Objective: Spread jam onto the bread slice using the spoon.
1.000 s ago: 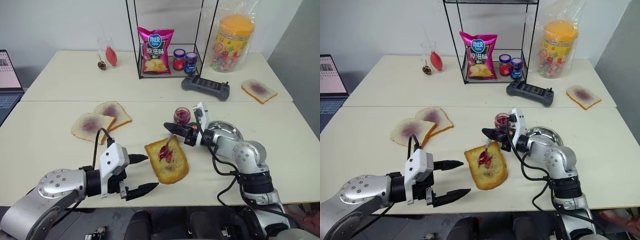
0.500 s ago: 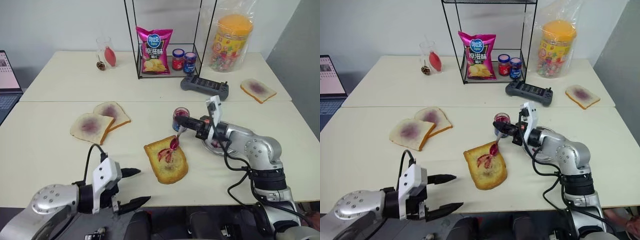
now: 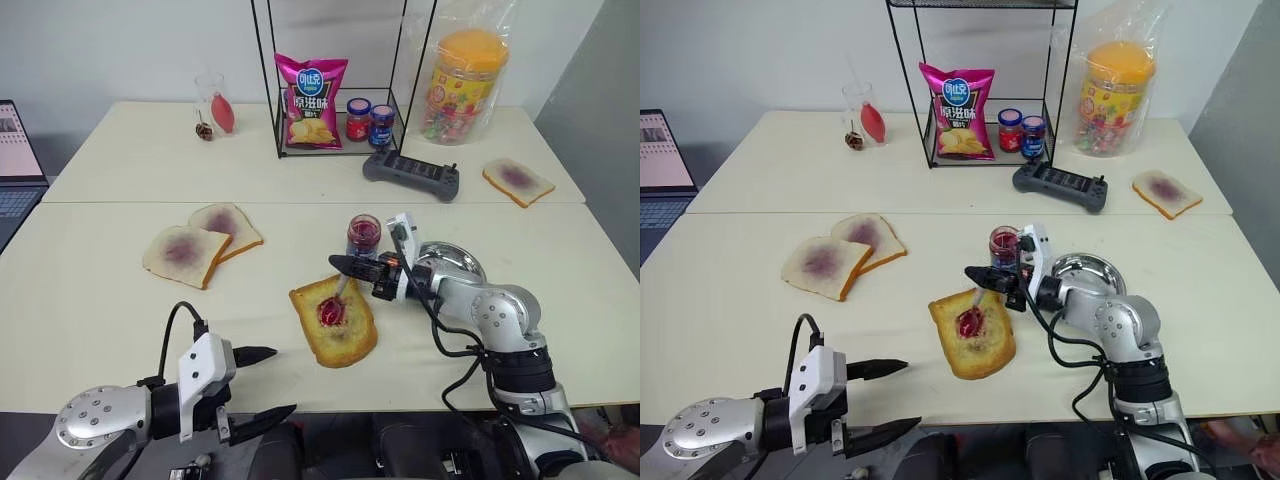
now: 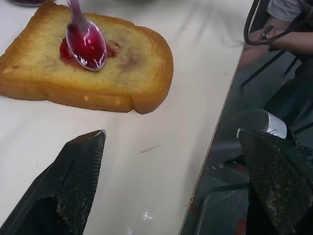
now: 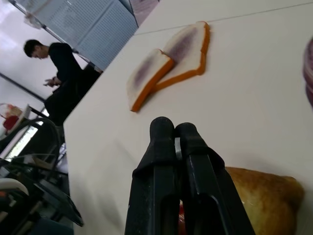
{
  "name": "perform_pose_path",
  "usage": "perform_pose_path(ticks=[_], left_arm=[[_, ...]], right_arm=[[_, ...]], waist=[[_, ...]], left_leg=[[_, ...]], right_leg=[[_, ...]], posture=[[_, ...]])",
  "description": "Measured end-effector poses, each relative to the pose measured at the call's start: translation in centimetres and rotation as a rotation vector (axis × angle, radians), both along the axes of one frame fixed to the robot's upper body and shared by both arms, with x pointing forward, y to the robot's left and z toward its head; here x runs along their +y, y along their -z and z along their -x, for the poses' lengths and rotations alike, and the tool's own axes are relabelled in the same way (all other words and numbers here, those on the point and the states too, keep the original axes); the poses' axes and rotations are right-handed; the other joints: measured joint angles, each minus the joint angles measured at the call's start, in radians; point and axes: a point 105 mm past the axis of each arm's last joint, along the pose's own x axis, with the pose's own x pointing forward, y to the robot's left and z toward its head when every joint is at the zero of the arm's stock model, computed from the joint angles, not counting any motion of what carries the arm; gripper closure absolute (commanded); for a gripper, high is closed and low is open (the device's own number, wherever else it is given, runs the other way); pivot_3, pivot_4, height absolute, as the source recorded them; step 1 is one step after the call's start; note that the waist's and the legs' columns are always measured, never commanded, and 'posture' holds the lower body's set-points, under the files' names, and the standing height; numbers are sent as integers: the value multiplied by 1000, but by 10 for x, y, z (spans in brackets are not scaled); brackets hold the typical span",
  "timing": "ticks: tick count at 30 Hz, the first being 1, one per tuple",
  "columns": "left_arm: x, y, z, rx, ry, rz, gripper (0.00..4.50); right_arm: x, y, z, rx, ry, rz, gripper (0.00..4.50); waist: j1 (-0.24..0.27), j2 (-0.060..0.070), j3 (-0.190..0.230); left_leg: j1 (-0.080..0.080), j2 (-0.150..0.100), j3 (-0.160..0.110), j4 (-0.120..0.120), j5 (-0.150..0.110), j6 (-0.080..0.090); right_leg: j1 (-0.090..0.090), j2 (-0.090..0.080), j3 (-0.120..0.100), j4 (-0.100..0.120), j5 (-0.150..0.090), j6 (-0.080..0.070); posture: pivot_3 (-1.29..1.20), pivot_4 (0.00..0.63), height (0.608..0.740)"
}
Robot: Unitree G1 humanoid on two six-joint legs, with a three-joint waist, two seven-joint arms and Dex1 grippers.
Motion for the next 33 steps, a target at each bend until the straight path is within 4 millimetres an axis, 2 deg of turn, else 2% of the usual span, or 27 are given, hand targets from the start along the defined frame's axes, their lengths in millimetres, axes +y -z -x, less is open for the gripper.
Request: perform_pose_path(ticks=[5, 10, 14, 17, 20, 25, 30, 33], left_arm=[[4, 5, -2, 5, 3, -7, 0], [-3, -3, -13, -64, 39, -10, 0], [-9, -16, -24, -136, 64, 8, 0], [-13, -25, -31, -156, 91, 41, 0], [-20, -37, -40, -176, 126, 51, 0], [-33, -49, -49, -178, 191, 43, 0], [-57, -72, -65, -217, 266, 40, 0], [-67, -74, -72, -203, 287, 37, 0]], right_arm=[[-10, -1, -1, -15, 6, 17, 4460], [-19, -6, -3, -24, 28, 13, 4460], [-28, -31, 0, -23, 64, -98, 4460], [-38, -56, 10, -49, 82, -188, 4460], [-56, -62, 15, -52, 182, -217, 4460], [-94, -56, 19, -48, 394, -154, 4460], [-145, -53, 20, -62, 654, -135, 4460], [-167, -48, 18, -62, 771, -137, 4460]], waist=[[0, 0, 0], [2, 0, 0], [2, 0, 0], [1, 0, 0], [4, 0, 0], [2, 0, 0], [5, 0, 0], [-1, 0, 0]], left_leg=[[0, 0, 0, 0, 0, 0], [0, 0, 0, 0, 0, 0], [0, 0, 0, 0, 0, 0], [-1, 0, -1, -1, 0, 0], [-1, 0, -1, 0, 0, 0], [-1, -1, 0, 1, 0, 0], [-1, -1, -1, 1, 0, 0], [0, -1, 0, 1, 0, 0]], right_leg=[[0, 0, 0, 0, 0, 0], [0, 0, 0, 0, 0, 1], [0, 0, 0, 0, 0, 1], [0, 0, 0, 0, 0, 0], [0, 0, -1, 0, 0, 0], [0, 0, 0, 0, 0, 1], [1, 1, 0, 0, 1, 2], [1, 1, 2, 0, 1, 2]], posture=[[0, 150, 740], [0, 150, 740], [0, 150, 740], [0, 150, 740], [0, 150, 740], [0, 150, 740], [0, 150, 740], [0, 150, 740]])
